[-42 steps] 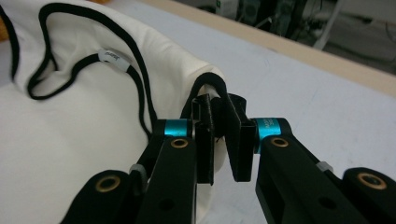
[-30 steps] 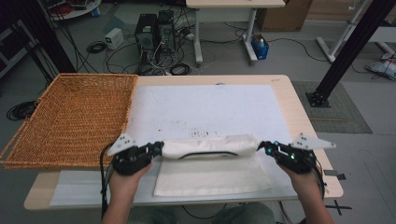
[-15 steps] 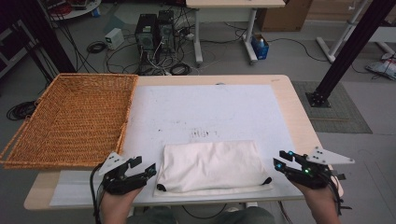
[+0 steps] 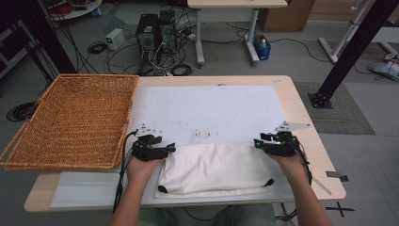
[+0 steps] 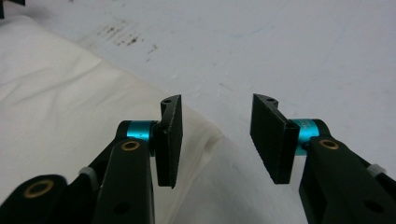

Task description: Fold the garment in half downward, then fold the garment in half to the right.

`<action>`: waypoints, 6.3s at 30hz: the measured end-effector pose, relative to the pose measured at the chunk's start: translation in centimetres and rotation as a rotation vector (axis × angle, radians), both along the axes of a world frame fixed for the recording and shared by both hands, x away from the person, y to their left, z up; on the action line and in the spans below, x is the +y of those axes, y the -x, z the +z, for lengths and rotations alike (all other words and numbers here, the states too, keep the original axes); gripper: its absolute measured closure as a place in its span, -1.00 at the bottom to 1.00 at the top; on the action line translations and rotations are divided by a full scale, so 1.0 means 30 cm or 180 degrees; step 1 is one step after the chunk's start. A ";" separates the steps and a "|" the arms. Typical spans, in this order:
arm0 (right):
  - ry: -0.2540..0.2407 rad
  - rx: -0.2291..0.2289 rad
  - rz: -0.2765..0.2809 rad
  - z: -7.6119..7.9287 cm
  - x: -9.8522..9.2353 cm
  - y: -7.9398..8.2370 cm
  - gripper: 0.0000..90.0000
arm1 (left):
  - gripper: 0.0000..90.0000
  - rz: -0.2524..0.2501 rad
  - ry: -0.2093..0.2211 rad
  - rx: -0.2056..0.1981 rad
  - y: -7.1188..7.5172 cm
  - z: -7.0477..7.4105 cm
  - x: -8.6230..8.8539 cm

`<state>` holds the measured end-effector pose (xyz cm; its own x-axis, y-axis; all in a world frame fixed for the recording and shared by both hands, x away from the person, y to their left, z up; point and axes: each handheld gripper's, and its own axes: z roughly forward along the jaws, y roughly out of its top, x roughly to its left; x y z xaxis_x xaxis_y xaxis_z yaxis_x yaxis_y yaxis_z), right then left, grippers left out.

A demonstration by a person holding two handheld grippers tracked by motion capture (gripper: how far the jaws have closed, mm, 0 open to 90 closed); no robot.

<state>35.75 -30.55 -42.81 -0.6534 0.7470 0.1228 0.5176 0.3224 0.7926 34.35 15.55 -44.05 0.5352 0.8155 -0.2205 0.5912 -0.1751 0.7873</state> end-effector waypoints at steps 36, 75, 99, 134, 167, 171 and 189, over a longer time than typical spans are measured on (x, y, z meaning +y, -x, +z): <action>0.0266 0.0422 0.0477 -0.052 0.019 -0.102 0.55 | 0.51 -0.0293 -0.0066 0.0031 -0.050 -0.040 0.027; -0.0216 -0.0348 0.0303 0.135 -0.005 -0.019 -0.58 | -0.49 -0.0186 0.0171 -0.0433 0.089 0.133 0.053; 0.0217 -0.0026 0.1474 0.166 0.627 -0.190 -0.58 | -0.49 0.0004 0.0320 0.0168 0.260 -0.002 0.059; 0.0235 -0.0110 0.2024 0.170 0.962 -0.238 0.92 | 0.81 -0.0464 0.0068 -0.0342 0.312 0.178 0.002; 0.0079 -0.0191 0.0601 0.230 0.163 -0.129 0.32 | -0.08 -0.1198 0.0249 -0.0547 0.079 0.277 -0.434; 0.0117 -0.0019 0.0586 0.179 0.198 -0.117 0.22 | -0.08 -0.0816 0.0200 -0.0532 0.064 0.247 -0.296; 0.0090 0.0185 0.0327 0.100 0.116 -0.067 0.78 | -0.15 -0.0249 0.0103 -0.0433 0.053 0.141 -0.064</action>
<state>37.77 -27.07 -39.82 -0.7190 0.6802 0.1424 0.5254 0.3979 0.7521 32.77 13.63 -39.81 0.6234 0.7638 -0.1671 0.4643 -0.1896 0.8652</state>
